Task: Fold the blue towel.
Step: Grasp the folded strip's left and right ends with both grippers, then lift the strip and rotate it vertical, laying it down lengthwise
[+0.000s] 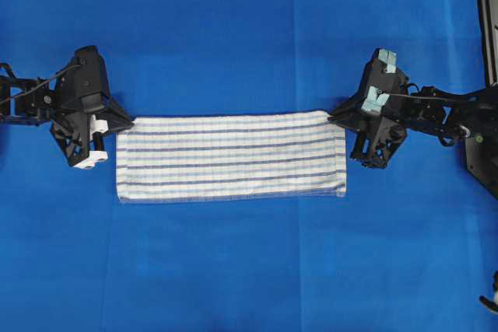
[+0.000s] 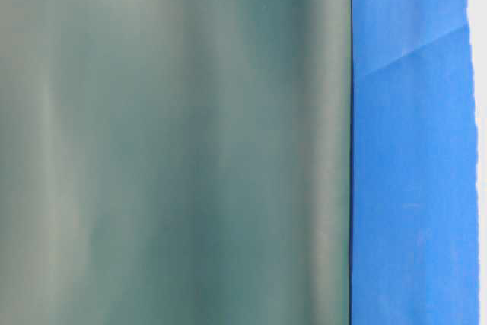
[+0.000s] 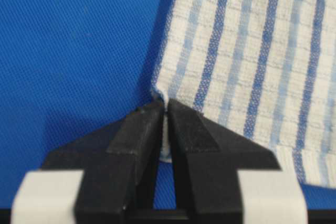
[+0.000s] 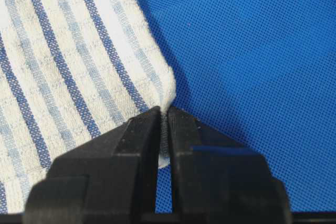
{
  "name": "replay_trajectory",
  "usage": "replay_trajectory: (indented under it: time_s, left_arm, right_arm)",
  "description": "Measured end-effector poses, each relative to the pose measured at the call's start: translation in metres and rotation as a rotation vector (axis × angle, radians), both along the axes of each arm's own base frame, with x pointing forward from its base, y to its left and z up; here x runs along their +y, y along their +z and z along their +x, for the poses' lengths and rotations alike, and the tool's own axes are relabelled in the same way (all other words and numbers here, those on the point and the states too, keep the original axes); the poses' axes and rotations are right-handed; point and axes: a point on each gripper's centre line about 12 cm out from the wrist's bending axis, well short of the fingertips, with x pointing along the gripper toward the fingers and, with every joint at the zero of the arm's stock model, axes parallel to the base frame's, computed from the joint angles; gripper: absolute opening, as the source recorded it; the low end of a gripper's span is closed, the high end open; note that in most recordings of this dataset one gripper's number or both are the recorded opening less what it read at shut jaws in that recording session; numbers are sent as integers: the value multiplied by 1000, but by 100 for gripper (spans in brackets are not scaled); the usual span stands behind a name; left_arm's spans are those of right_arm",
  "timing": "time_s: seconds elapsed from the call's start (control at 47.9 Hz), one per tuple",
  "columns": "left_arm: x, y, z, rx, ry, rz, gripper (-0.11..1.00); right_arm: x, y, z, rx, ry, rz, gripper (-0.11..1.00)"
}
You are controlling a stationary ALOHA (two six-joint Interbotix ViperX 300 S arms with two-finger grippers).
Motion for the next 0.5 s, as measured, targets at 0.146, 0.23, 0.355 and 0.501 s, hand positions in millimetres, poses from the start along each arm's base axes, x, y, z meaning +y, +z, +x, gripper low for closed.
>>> replay_trajectory:
  time_s: [0.146, 0.23, 0.355, 0.501]
  left_arm:
    - [-1, 19, 2, -25, -5, 0, 2]
    - [-1, 32, 2, -33, -7, -3, 2]
    - [-3, 53, 1, -45, -14, -5, 2]
    - [-8, 79, -3, -79, -38, -5, 2]
  right_arm:
    - [0, 7, 1, -18, 5, 2, 6]
    - [2, 16, 2, -42, 12, 9, 6]
    - [4, 35, 1, -90, 30, 20, 6]
    - [9, 63, -2, -153, 74, 38, 6]
